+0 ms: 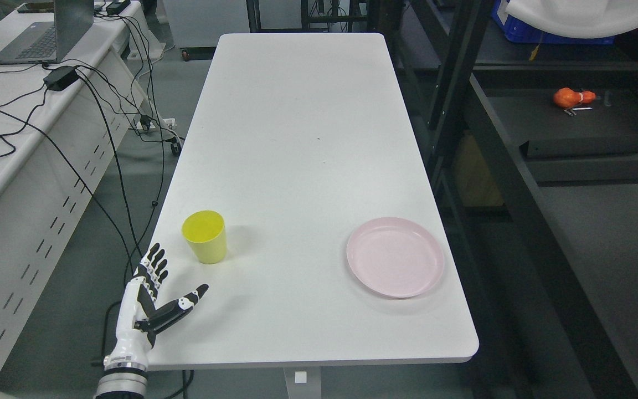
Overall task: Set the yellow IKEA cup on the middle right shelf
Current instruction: 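Move the left hand toward the yellow cup on the table, then close the left hand around the yellow cup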
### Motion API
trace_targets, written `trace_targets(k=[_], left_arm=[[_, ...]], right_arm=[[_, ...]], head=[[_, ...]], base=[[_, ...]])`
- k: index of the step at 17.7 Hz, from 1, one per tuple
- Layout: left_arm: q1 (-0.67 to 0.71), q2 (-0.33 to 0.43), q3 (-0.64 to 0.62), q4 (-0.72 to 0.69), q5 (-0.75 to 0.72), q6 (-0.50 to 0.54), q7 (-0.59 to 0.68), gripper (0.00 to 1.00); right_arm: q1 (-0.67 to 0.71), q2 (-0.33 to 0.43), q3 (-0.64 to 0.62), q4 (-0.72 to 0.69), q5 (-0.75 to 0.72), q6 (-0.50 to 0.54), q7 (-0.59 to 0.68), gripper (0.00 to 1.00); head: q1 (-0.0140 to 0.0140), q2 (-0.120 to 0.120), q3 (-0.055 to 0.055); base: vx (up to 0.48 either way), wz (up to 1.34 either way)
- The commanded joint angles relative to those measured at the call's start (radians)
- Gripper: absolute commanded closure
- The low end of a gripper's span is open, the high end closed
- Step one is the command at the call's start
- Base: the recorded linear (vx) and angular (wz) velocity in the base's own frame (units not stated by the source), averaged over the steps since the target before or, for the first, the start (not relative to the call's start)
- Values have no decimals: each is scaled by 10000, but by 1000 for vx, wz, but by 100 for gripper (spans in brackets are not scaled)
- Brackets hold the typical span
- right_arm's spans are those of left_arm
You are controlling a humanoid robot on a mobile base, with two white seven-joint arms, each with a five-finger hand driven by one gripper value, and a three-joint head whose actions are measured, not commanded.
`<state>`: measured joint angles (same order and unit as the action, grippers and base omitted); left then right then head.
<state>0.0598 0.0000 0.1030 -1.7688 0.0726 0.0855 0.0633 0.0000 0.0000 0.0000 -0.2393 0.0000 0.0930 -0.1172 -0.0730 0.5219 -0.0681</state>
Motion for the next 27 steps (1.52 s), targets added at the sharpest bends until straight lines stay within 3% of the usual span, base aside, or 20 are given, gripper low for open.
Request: trace_targets(k=[1, 7, 14, 18, 27], left_arm=[[-31, 175, 781, 62, 10, -72, -49, 1], [-107, 175, 780, 414, 468, -992, -2194, 1], [-122, 175, 1376, 537, 517, -74, -2029, 1], [-1071, 183, 1976, 1732, 517, -57, -2166, 1], [-1946, 429, 766, 2392, 486, -103, -2872, 1]], right_arm=[[138, -175, 169, 0, -245, 6, 7, 1], [138, -175, 169, 0, -245, 6, 7, 1], [138, -175, 169, 0, -245, 6, 7, 1], [138, -175, 169, 0, -245, 6, 7, 1], [138, -175, 169, 0, -245, 6, 7, 0]], head=[[0, 0, 0], [0, 0, 0], [0, 0, 0], [0, 0, 0], [0, 0, 0]], base=[[0, 0], [0, 0], [7, 7], [14, 11], [12, 3]])
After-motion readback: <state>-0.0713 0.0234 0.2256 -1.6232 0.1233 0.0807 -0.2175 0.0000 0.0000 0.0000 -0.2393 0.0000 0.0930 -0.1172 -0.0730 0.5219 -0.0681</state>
